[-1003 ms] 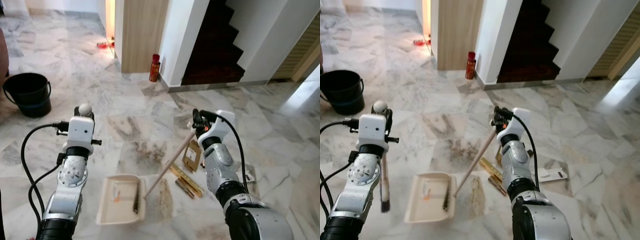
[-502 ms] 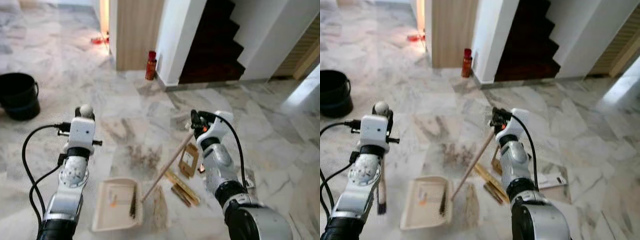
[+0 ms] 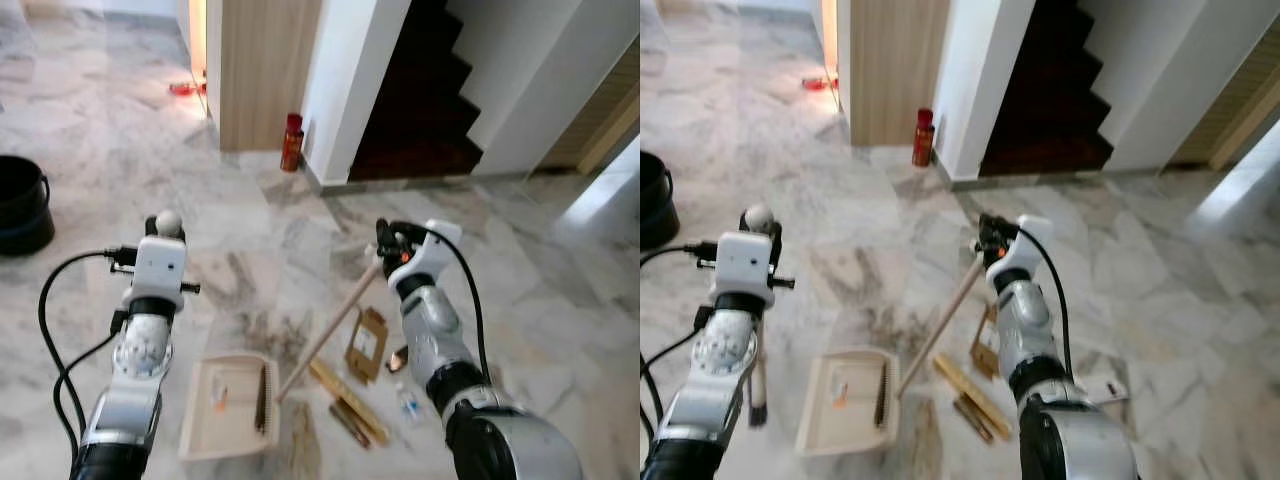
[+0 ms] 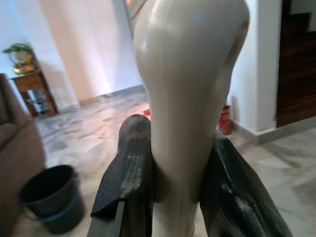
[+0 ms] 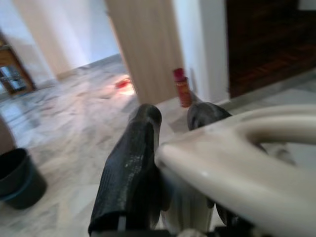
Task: Sweep floor
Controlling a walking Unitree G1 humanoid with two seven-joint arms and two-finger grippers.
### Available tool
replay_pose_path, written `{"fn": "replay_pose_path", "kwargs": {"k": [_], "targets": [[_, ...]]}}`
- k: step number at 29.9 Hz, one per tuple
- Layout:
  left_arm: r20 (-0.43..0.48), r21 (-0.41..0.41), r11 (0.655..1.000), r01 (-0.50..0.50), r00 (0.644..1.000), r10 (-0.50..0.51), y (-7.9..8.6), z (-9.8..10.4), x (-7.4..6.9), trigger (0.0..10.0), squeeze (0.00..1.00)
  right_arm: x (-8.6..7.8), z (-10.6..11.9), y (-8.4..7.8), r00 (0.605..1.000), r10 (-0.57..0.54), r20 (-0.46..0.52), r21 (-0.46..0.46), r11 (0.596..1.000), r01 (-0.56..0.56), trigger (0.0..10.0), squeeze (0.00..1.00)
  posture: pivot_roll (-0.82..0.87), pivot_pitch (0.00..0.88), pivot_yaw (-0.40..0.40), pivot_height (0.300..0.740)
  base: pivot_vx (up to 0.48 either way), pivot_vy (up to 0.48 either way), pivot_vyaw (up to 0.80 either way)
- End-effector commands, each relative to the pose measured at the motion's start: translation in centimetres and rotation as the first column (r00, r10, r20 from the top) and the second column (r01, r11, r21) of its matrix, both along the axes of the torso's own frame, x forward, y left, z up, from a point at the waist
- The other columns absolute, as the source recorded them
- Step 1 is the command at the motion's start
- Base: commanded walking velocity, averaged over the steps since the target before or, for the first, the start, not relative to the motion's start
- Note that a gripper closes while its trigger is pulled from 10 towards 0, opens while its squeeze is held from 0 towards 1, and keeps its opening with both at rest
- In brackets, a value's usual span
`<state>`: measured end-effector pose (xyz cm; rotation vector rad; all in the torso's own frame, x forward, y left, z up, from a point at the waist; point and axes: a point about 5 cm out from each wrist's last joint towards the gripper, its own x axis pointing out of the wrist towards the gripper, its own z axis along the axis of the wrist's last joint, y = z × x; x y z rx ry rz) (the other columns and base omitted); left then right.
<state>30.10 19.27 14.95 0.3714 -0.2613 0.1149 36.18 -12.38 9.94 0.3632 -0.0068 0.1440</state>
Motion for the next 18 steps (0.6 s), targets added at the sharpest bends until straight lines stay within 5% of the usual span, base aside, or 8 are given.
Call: {"fn": "replay_pose_path", "kwargs": {"k": [1, 18], "targets": [[0.057, 0.008, 0.999, 0.043, 0.997, -0.044, -0.9, 1.21, 0.19, 10.0, 0.0, 0.56, 1.14, -0.71, 0.999, -0.022, 0.039, -0.008, 1.0, 0.022, 10.0, 0.0, 0.28, 0.0, -0.186, 0.74, 0.394, 0.0, 0.0], [0.064, 0.018, 0.999, 0.051, 0.997, -0.052, -0.88, 1.65, 0.41, 10.0, 0.0, 0.7, 1.33, -0.38, 0.999, -0.016, 0.037, -0.005, 1.0, 0.016, 10.0, 0.0, 0.28, 0.0, -0.184, 0.74, 0.39, 0.0, 0.0]]}}
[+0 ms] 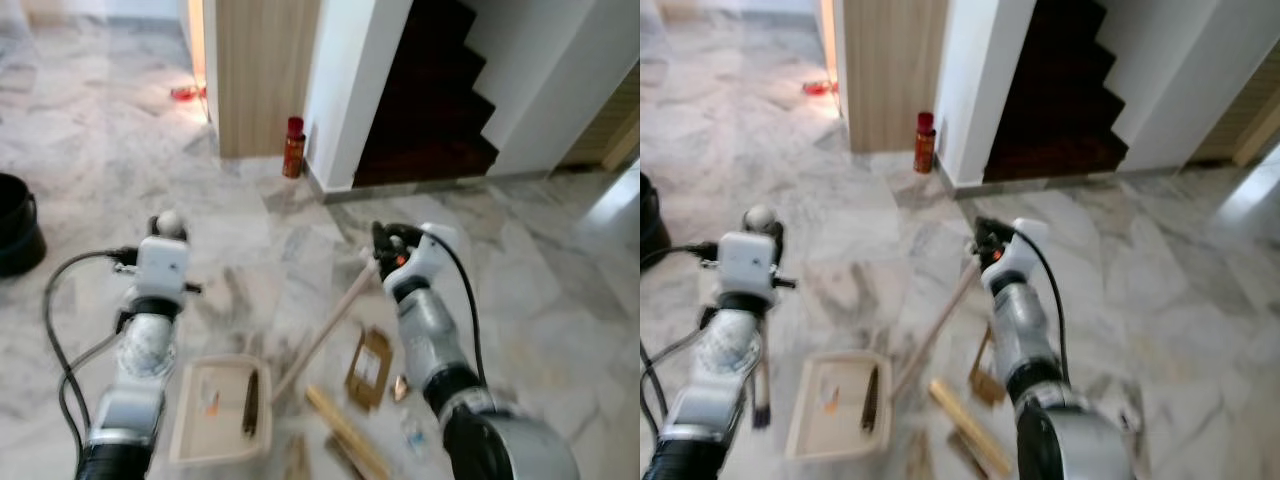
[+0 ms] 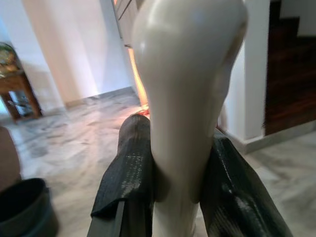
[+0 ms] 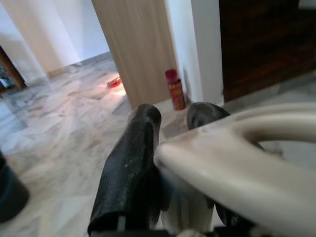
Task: Sweep floor
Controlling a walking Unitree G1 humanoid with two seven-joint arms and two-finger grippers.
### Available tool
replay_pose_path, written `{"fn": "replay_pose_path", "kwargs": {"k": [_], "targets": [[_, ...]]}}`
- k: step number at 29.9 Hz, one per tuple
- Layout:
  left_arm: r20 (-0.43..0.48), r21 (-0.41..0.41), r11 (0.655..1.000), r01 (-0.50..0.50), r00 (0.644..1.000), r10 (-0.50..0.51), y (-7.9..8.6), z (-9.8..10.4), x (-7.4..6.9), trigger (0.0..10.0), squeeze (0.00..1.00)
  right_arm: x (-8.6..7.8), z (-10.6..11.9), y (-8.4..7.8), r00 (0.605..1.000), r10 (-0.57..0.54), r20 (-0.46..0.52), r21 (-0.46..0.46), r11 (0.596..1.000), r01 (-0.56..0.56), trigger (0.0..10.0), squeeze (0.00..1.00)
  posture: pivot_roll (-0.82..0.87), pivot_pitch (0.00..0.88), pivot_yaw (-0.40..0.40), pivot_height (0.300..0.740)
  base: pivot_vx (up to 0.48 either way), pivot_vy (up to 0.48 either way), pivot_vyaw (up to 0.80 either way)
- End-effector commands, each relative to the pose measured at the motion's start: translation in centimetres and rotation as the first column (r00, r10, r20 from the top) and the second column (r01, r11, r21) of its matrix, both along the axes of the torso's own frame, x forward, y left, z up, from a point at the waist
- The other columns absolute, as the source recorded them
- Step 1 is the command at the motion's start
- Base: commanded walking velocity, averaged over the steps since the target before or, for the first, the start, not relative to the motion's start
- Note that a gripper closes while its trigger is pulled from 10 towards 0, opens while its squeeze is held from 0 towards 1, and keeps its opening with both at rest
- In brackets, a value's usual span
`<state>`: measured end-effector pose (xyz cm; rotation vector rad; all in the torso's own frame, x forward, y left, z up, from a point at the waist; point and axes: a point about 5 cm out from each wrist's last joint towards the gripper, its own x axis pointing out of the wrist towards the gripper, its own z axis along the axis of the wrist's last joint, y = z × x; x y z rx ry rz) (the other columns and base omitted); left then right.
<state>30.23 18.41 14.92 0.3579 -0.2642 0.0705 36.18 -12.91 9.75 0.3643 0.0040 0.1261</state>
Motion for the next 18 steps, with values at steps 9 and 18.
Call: {"fn": "replay_pose_path", "kwargs": {"k": [9, 18], "targets": [[0.048, 0.029, 1.0, -0.005, 0.999, 0.004, 0.14, 1.15, 0.07, 10.0, 0.0, 0.69, 1.54, -0.6, 0.998, -0.026, 0.055, -0.014, 1.0, 0.027, 10.0, 0.0, 0.26, 0.0, -0.18, 0.74, 0.195, 0.0, 0.0], [0.052, 0.017, 1.0, -0.009, 0.999, 0.008, -0.02, 1.24, 0.14, 10.0, 0.0, 0.79, 1.73, -0.73, 0.998, -0.034, 0.059, -0.006, 0.999, 0.035, 10.0, 0.0, 0.25, 0.0, -0.183, 0.74, 0.0, 0.0, 0.0]]}}
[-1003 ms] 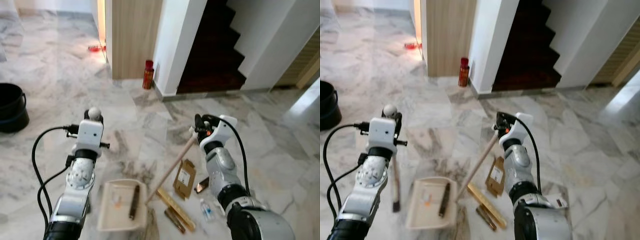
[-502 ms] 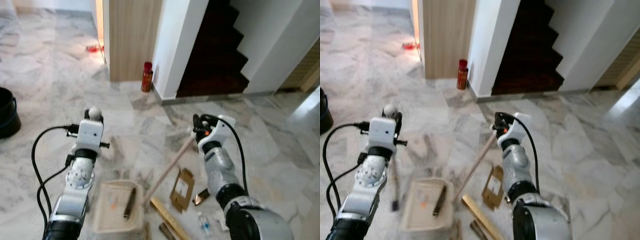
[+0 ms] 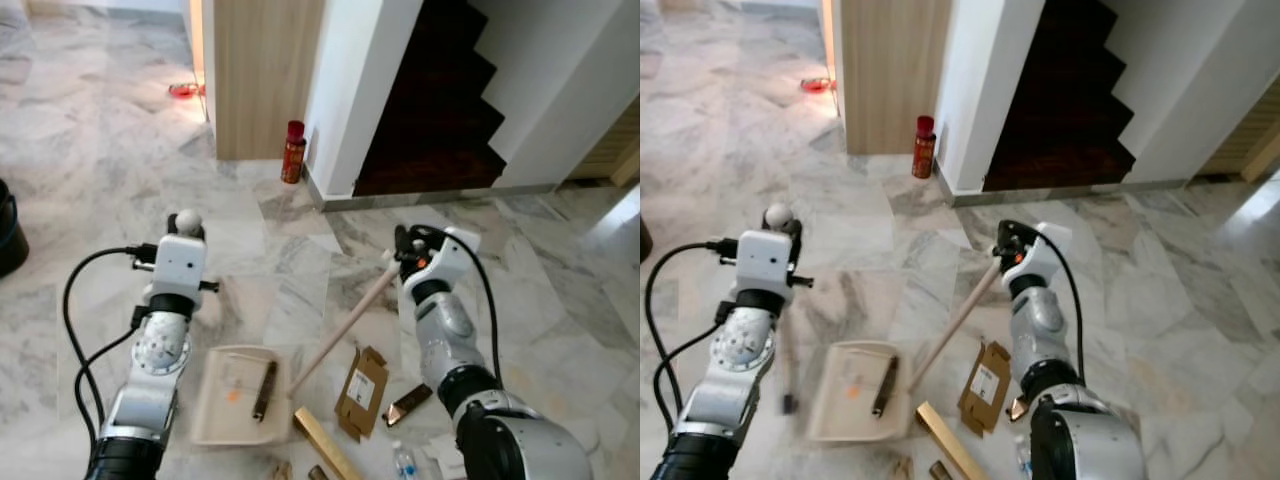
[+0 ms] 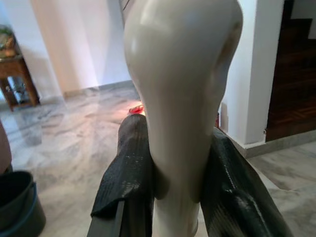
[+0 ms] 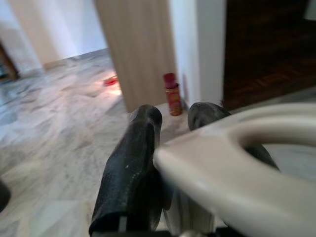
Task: Sweep floor
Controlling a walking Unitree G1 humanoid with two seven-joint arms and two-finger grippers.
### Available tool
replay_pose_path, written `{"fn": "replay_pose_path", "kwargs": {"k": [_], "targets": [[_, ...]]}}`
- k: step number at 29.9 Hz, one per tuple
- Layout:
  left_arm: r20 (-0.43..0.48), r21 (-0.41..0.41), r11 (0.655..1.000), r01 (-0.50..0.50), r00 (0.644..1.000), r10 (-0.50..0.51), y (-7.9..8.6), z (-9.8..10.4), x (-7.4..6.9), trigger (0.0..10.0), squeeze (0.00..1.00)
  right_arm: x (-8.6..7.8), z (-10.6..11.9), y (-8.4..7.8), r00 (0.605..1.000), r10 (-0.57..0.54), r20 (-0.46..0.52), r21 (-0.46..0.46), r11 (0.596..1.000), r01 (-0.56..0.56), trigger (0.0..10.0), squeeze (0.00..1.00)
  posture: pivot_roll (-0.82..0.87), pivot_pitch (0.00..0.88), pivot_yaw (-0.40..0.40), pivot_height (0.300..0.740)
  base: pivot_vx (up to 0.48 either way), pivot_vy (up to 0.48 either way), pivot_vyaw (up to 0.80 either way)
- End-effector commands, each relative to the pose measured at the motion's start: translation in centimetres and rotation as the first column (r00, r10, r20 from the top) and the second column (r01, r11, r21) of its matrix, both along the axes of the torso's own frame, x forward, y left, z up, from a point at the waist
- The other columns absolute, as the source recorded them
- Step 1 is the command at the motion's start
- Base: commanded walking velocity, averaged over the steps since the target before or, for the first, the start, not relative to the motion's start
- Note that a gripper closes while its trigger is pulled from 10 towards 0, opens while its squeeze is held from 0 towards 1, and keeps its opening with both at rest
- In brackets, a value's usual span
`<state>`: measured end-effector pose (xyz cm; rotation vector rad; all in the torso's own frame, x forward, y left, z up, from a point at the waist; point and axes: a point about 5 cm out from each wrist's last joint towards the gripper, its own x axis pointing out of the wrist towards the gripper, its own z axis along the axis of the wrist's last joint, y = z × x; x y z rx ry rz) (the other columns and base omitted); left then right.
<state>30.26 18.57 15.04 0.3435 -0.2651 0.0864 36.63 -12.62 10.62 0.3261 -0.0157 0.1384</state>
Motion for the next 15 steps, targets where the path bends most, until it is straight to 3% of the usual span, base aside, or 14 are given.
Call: {"fn": "replay_pose_path", "kwargs": {"k": [1, 15], "targets": [[0.049, 0.033, 0.999, 0.001, 0.999, -0.003, -0.19, 1.15, 0.13, 10.0, 0.0, 0.37, 0.94, -1.06, 0.998, -0.045, 0.038, 0.035, 0.998, 0.043, 10.0, 0.0, 0.24, 0.0, -0.185, 0.74, 0.0, 0.0, 0.0], [0.057, 0.031, 1.0, -0.004, 0.998, 0.003, -0.08, 1.31, 0.09, 10.0, 0.0, 0.33, 0.75, -1.09, 0.999, -0.048, 0.025, 0.052, 0.998, 0.047, 10.0, 0.0, 0.24, 0.0, -0.18, 0.74, 0.0, 0.0, 0.0]]}}
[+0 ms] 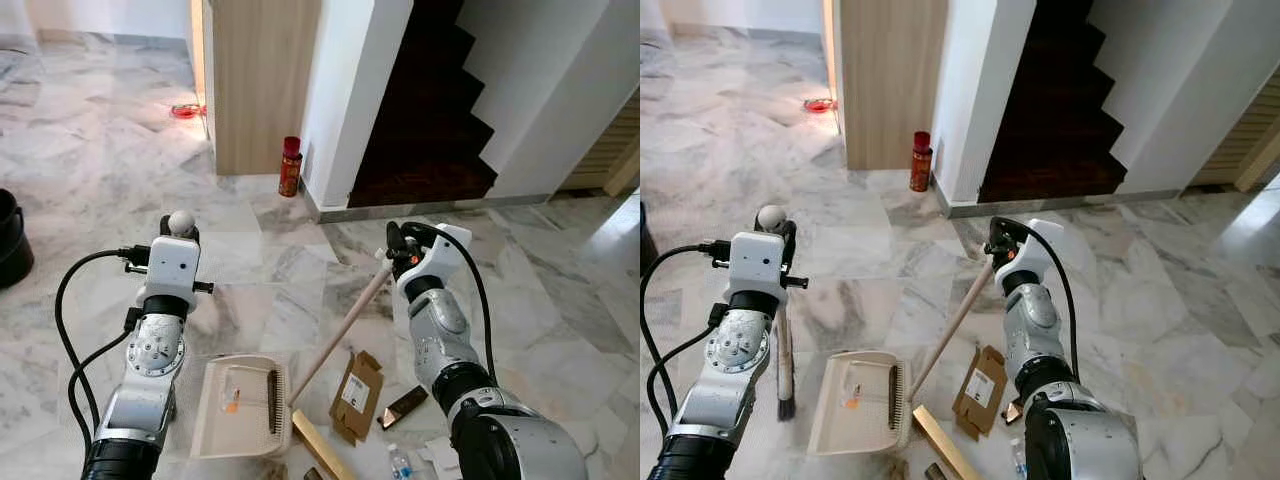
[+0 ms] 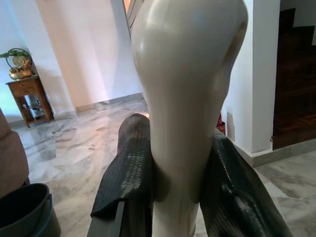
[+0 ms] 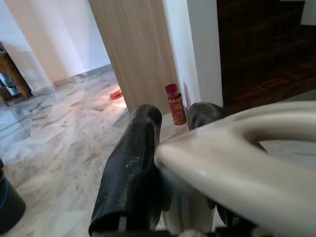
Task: Sweep floor
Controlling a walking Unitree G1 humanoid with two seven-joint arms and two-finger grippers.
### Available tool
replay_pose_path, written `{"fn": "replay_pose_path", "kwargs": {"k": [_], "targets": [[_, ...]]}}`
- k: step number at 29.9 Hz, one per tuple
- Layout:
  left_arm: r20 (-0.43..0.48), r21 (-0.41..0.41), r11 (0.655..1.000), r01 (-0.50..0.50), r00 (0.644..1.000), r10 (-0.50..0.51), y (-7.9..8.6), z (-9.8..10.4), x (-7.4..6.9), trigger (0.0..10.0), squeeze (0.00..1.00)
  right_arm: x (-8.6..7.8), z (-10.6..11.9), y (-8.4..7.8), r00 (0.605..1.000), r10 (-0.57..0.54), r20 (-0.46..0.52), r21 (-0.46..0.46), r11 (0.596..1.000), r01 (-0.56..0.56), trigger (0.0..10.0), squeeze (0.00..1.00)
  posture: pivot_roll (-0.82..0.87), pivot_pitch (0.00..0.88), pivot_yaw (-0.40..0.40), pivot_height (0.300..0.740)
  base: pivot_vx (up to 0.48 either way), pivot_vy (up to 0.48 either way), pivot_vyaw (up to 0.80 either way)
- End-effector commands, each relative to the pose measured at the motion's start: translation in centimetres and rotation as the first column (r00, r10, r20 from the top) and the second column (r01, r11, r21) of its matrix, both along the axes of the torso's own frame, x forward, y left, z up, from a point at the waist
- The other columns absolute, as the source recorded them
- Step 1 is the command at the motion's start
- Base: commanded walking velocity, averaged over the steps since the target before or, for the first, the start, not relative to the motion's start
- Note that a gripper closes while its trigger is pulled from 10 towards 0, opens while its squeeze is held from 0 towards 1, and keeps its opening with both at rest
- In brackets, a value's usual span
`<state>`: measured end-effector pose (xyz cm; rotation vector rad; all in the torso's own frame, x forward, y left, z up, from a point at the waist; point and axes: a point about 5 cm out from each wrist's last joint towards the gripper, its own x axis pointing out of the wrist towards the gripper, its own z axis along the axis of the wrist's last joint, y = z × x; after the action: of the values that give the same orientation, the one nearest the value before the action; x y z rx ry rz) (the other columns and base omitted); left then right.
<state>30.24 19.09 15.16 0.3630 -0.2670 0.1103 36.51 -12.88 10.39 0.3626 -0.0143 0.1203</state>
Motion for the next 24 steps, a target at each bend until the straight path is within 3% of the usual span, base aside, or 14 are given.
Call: {"fn": "replay_pose_path", "kwargs": {"k": [1, 24], "targets": [[0.05, 0.017, 1.0, 0.022, 0.998, -0.022, -0.59, 1.19, 0.11, 10.0, 0.0, 0.44, 0.94, -0.85, 0.999, -0.031, 0.029, 0.015, 0.999, 0.03, 10.0, 0.0, 0.24, 0.0, -0.18, 0.74, 0.0, 0.0, 0.0], [0.076, 0.014, 0.999, 0.045, 0.996, -0.046, -0.92, 1.46, -0.03, 10.0, 0.0, 0.38, 0.77, -0.89, 0.999, -0.03, 0.02, 0.008, 1.0, 0.03, 10.0, 0.0, 0.24, 0.0, -0.176, 0.74, 0.0, 0.0, -0.8]]}}
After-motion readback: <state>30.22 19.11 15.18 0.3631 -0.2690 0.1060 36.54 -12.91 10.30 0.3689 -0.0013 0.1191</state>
